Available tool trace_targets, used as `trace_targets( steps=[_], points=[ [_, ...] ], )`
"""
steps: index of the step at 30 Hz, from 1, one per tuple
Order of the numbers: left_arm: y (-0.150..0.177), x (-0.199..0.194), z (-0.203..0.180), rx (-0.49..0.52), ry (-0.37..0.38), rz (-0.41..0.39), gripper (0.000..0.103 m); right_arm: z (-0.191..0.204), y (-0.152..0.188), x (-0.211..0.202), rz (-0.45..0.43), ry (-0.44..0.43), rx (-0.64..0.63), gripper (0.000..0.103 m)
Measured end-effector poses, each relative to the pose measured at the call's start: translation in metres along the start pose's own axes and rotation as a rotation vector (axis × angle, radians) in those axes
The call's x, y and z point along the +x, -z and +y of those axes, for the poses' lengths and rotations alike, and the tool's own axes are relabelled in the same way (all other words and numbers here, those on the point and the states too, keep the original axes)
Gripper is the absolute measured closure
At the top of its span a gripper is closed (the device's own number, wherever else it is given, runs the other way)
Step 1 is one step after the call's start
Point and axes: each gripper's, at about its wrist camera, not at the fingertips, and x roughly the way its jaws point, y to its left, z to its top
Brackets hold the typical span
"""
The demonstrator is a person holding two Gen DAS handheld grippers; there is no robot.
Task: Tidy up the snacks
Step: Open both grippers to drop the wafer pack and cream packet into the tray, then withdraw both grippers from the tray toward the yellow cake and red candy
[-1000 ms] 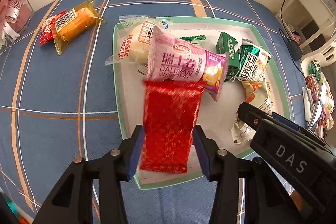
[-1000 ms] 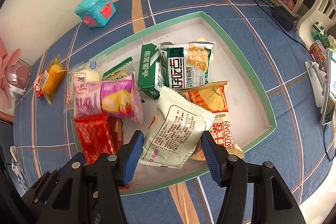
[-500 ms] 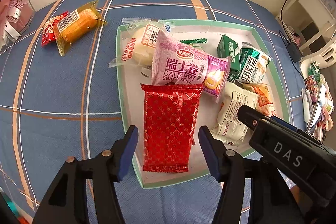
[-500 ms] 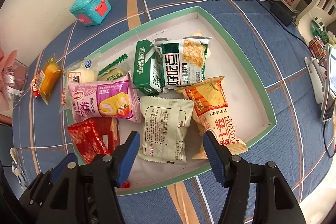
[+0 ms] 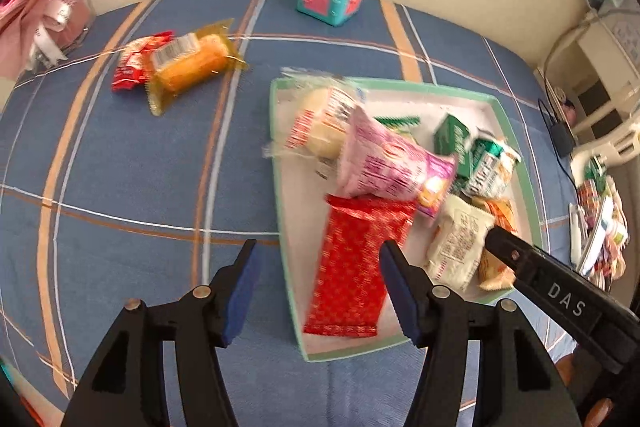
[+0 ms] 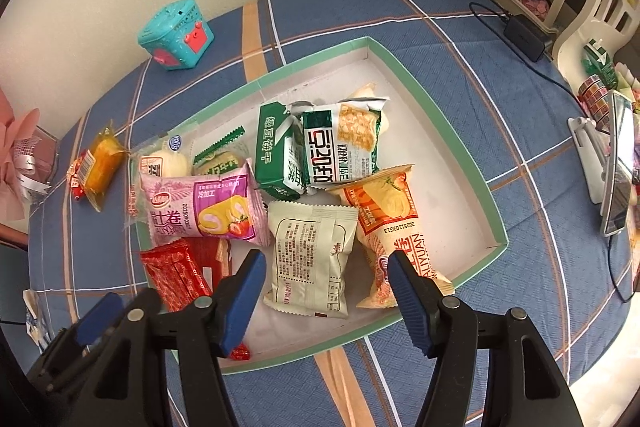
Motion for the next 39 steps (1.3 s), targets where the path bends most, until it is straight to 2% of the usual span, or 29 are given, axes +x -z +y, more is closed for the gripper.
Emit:
trace_targets(
  steps=[4,13,14,16,22,24,27,39],
  points=[
    [-0.005,-0.007,0.017,-0.047,-0.019,-0.027,0.037,0.001,0.001,-0.001,0.000,-0.004,-0.009,0.036],
    [-0.011,-0.016,0.051,-0.144,-0.046,-0.071,0.036,0.010,0.003,-0.002,-0.005,0.002,-0.034,0.036],
    [-0.011,-0.016,0.053,-0.148,-0.051,-0.072,0.034,0.011,0.003,-0.002,-0.005,0.004,-0.041,0.032],
    [-0.011,-0.016,0.055,-0.155,-0.064,-0.074,0.020,0.015,0.003,-0.003,-0.014,0.007,-0.059,0.022],
    [-0.011,-0.018,0.057,-0.163,-0.093,-0.108,0.012,0.016,0.003,-0.004,-0.035,0.014,-0.076,0.003],
    [-0.011,-0.019,0.058,-0.164,-0.106,-0.116,0.011,0.016,0.003,-0.004,-0.040,0.016,-0.081,0.002],
    [-0.012,-0.019,0.061,-0.170,-0.108,-0.124,0.004,0.018,0.003,-0.004,-0.040,0.015,-0.083,0.000],
    [-0.015,-0.025,0.080,-0.198,-0.123,-0.173,0.003,0.030,0.005,-0.006,-0.065,0.011,-0.123,0.000]
  ],
)
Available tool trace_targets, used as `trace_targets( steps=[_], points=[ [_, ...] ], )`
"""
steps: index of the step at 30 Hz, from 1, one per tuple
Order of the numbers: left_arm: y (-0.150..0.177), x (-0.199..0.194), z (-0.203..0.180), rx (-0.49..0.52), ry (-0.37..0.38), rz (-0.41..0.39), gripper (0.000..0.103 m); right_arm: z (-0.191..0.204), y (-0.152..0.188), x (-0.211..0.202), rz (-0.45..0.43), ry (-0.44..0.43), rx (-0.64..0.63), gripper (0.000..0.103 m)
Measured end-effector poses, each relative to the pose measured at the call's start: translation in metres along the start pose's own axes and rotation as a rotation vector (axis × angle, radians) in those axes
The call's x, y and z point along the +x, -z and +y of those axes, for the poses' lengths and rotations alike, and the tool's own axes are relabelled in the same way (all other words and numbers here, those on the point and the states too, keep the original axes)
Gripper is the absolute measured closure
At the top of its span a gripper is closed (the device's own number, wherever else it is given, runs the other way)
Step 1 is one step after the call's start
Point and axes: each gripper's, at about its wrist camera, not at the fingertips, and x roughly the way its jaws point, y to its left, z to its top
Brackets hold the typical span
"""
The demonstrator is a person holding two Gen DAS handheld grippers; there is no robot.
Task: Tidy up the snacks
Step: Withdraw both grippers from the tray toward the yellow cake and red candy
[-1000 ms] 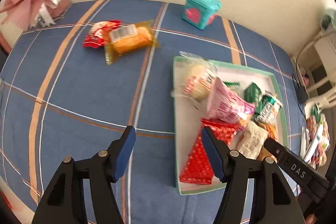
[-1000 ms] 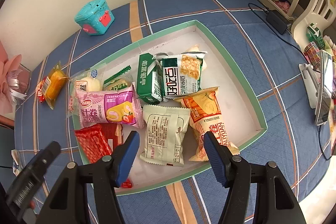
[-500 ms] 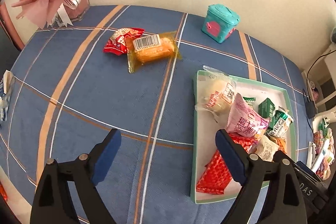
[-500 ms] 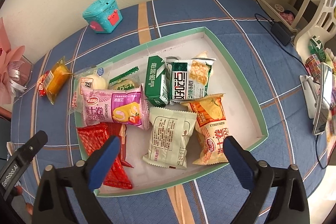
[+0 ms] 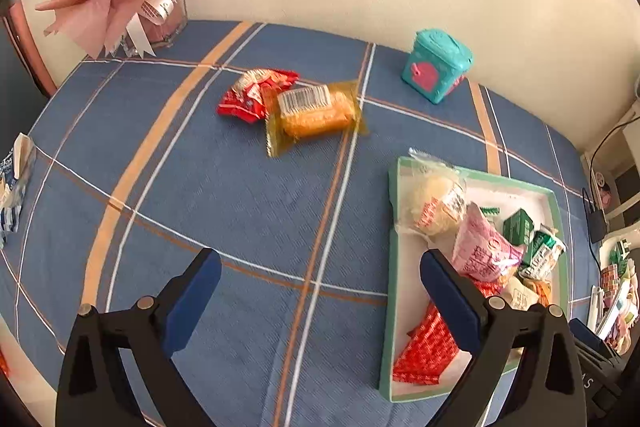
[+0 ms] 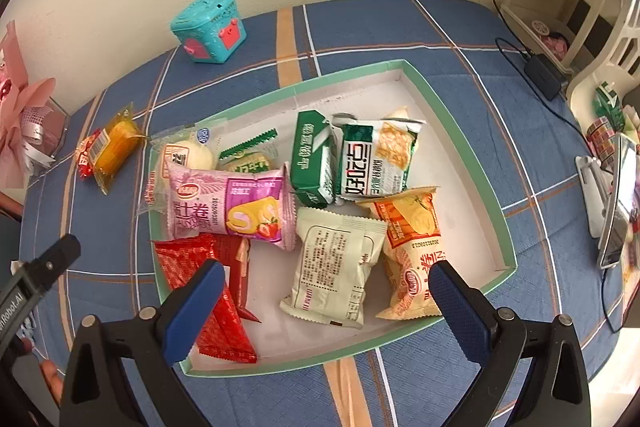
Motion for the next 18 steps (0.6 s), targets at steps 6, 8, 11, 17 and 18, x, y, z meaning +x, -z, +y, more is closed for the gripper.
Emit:
trace_targets(
  steps=[6,8,11,17,18],
  points=[
    [-0.010,-0.003,0.023,-0.043,-0.038,-0.046,0.003,0.022,-0.002,-0.006,-0.027,-0.040,-0.023,0.000],
    [-0.014,-0.004,0.033,-0.062,-0.056,-0.057,0.003,0.034,-0.003,-0.010,-0.044,-0.055,-0.041,0.000],
    [-0.018,-0.006,0.051,-0.112,-0.074,-0.079,0.003,0.050,-0.004,-0.014,-0.065,-0.068,-0.069,0.000],
    [-0.021,-0.003,0.082,-0.208,-0.089,-0.096,0.003,0.087,-0.001,-0.018,-0.088,-0.096,-0.133,0.000],
    [-0.022,-0.003,0.085,-0.218,-0.093,-0.099,0.003,0.094,0.000,-0.017,-0.085,-0.098,-0.145,0.000]
  ],
)
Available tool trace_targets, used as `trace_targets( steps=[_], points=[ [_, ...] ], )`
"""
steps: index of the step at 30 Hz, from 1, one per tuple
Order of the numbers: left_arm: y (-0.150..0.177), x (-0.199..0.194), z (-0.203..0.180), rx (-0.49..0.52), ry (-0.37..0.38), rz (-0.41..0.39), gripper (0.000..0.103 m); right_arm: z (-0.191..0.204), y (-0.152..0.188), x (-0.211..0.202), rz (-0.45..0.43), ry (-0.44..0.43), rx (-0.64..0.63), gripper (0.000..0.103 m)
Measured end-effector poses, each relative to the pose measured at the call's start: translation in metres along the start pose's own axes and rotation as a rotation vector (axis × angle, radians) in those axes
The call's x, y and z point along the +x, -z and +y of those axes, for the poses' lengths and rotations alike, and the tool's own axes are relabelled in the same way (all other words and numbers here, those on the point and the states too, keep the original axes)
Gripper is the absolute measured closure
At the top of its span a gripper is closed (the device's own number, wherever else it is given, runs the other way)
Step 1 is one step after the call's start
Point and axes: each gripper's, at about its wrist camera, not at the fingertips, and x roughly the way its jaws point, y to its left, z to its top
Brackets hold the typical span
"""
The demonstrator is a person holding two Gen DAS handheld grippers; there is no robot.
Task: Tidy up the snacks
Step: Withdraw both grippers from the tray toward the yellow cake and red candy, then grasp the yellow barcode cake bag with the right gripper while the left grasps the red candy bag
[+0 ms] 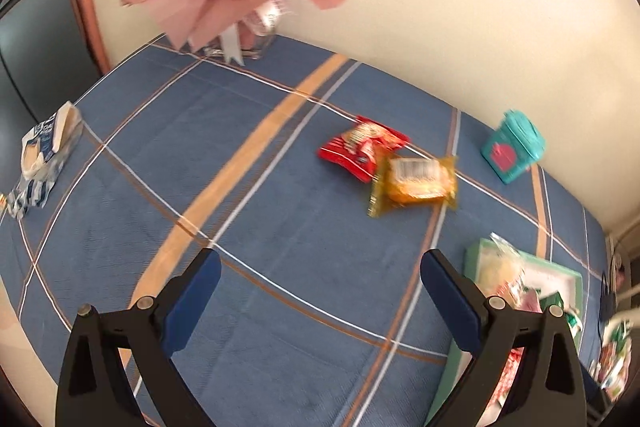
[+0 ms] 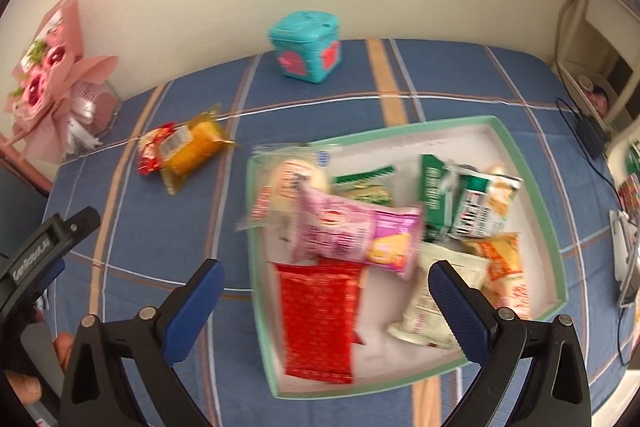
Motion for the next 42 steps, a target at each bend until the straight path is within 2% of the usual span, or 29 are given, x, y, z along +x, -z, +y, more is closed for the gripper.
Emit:
trace_targets(
  steps=[5,13,19,26,29,35,38,40,42],
  points=[
    [-0.009,0.001,0.012,-0.012,-0.012,-0.036,0.003,0.029,0.001,0.009,0.009,-0.023,-0.050,0.000],
    [-0.029,0.002,0.022,-0.019,-0.004,-0.075,0.003,0.063,-0.010,0.017,-0.015,-0.090,-0.059,0.000],
    [-0.048,0.032,0.016,0.039,0.043,-0.015,0.003,0.083,-0.032,0.041,-0.026,-0.128,-0.077,0.000],
    [-0.085,0.086,0.007,0.086,0.110,0.090,0.003,0.108,-0.062,0.090,0.030,-0.109,-0.140,0.000],
    [-0.094,0.110,0.000,0.119,0.136,0.146,0.003,0.117,-0.072,0.112,0.047,-0.109,-0.175,0.000],
    [-0.105,0.144,-0.007,0.121,0.196,0.224,0.003,0.133,-0.089,0.146,0.084,-0.126,-0.231,0.000],
    [-0.108,0.154,-0.014,0.148,0.205,0.236,0.010,0.139,-0.095,0.158,0.096,-0.128,-0.251,0.000],
    [-0.110,0.164,-0.016,0.138,0.214,0.260,0.018,0.142,-0.097,0.165,0.099,-0.127,-0.261,0.001],
    [-0.113,0.169,-0.015,0.125,0.227,0.271,0.019,0.143,-0.098,0.169,0.095,-0.114,-0.275,0.002]
  ],
)
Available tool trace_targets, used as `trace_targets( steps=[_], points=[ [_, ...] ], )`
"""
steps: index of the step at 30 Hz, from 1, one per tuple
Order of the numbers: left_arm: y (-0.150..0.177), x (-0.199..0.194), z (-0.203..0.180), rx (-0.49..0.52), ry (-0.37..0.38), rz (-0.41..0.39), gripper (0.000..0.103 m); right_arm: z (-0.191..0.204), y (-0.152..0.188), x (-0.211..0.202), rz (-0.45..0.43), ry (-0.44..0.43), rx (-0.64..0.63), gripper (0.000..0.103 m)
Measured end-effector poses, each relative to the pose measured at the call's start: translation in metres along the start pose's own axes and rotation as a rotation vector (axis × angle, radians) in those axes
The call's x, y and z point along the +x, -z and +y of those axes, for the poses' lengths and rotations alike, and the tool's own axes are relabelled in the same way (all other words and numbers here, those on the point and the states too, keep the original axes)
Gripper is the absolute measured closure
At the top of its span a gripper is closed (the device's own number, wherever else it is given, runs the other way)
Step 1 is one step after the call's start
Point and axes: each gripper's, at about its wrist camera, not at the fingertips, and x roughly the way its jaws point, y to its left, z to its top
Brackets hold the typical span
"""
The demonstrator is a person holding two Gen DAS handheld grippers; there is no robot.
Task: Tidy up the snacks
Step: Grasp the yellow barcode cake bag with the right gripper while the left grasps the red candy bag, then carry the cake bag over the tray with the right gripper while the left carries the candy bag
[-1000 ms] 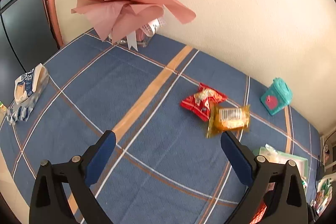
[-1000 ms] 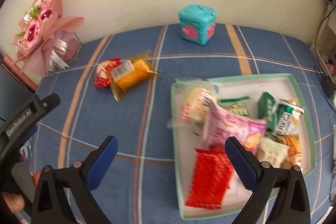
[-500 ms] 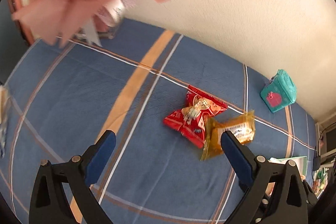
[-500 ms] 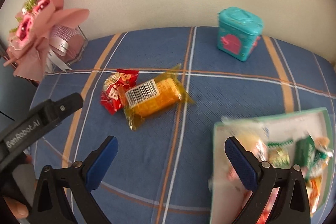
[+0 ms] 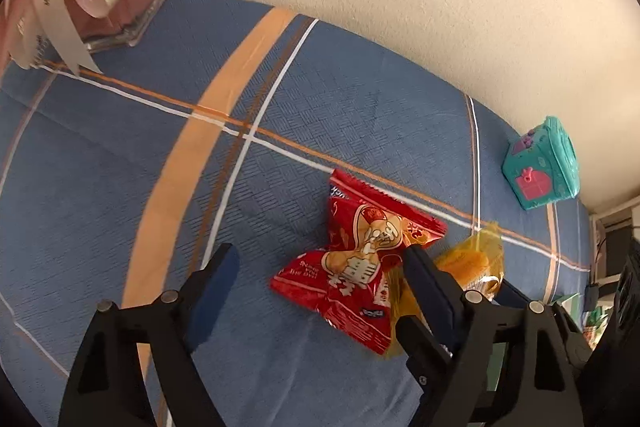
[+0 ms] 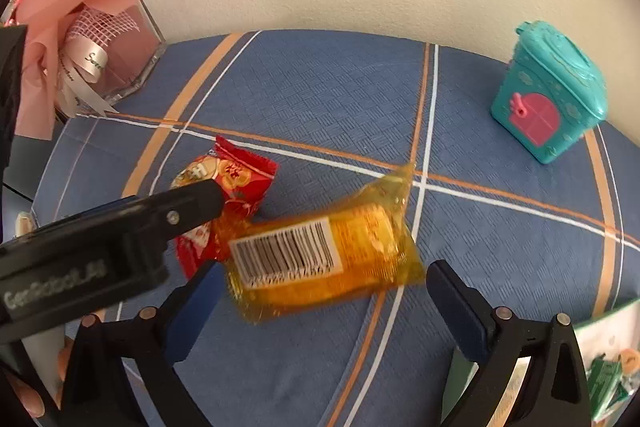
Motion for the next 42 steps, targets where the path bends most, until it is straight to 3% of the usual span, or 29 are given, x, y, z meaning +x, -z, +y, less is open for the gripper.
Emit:
trace_targets(
  steps=[3,9,11,14,22,24,29,36,42],
  points=[
    [-0.003,0.005,-0.002,0.000,0.036,0.009,0.033,-0.002,-0.002,0.002,-0.005,-0.007,-0.007,0.007],
    [-0.003,0.012,-0.010,0.000,0.053,0.019,0.041,-0.005,0.000,-0.003,-0.011,-0.010,-0.006,0.016],
    [-0.002,0.012,-0.009,-0.008,0.062,0.020,0.043,-0.009,0.004,-0.008,-0.014,-0.025,-0.012,0.025],
    [0.003,0.009,-0.008,-0.025,0.067,0.026,0.046,-0.006,0.008,-0.013,-0.010,-0.022,-0.025,0.030],
    [0.030,-0.011,-0.005,-0.069,0.082,0.033,0.047,-0.009,0.025,-0.028,0.012,-0.079,0.020,0.032],
    [0.039,-0.016,-0.005,-0.087,0.069,0.073,0.047,-0.008,0.034,-0.035,0.014,-0.082,0.025,0.032],
    [0.067,-0.029,0.006,-0.142,0.084,0.082,0.049,-0.011,0.060,-0.053,0.027,-0.113,0.057,0.033],
    [0.108,-0.046,0.014,-0.168,0.051,0.101,0.051,-0.008,0.097,-0.073,0.060,-0.119,0.062,0.034],
    [0.136,-0.072,0.020,-0.226,0.096,0.070,0.051,-0.004,0.125,-0.096,0.048,-0.162,0.086,0.034]
  ],
)
